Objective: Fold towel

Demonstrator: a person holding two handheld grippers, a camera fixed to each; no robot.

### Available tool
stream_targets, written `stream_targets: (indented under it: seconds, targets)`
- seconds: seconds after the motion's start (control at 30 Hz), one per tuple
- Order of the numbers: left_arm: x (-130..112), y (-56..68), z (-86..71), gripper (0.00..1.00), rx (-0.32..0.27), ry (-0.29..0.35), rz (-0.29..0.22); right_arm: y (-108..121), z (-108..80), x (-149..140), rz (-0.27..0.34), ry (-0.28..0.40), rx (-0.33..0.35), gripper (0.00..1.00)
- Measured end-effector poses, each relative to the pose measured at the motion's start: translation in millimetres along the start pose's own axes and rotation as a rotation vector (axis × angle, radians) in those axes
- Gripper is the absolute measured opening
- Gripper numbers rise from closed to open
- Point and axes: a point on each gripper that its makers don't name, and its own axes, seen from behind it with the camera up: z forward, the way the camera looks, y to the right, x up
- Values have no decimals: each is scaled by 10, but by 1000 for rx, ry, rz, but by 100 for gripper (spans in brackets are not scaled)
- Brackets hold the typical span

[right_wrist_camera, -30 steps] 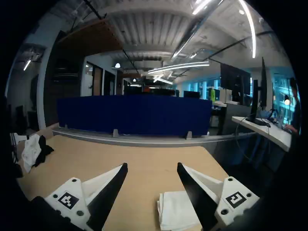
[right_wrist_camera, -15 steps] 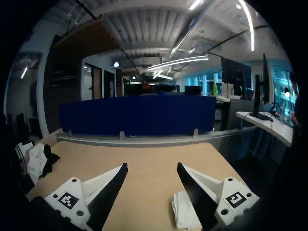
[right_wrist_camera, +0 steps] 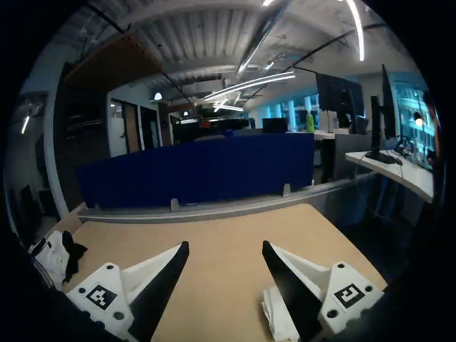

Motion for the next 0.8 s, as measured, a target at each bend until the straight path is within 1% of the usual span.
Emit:
stream_targets:
  seconds: [0.1,0.2,0.47,0.6,0.8]
  targets:
    - [-173,-71,21,92,15,8,8,14,58,-7,10,9,-13,99]
    - [-360,-85,30,92,21,13,16,-7,103,-56,13,14,-17,99]
    - [-803,-124,62,92,27,17,31,-127,225,-372,-22,-2,-5,100]
    - [-935,-127,52,92,26,14,35,-214,274,-504,-39,-19,4,100]
    - [-1065,-185,40,92,36,0,20,-333,330,-528,-60,-19,23,100]
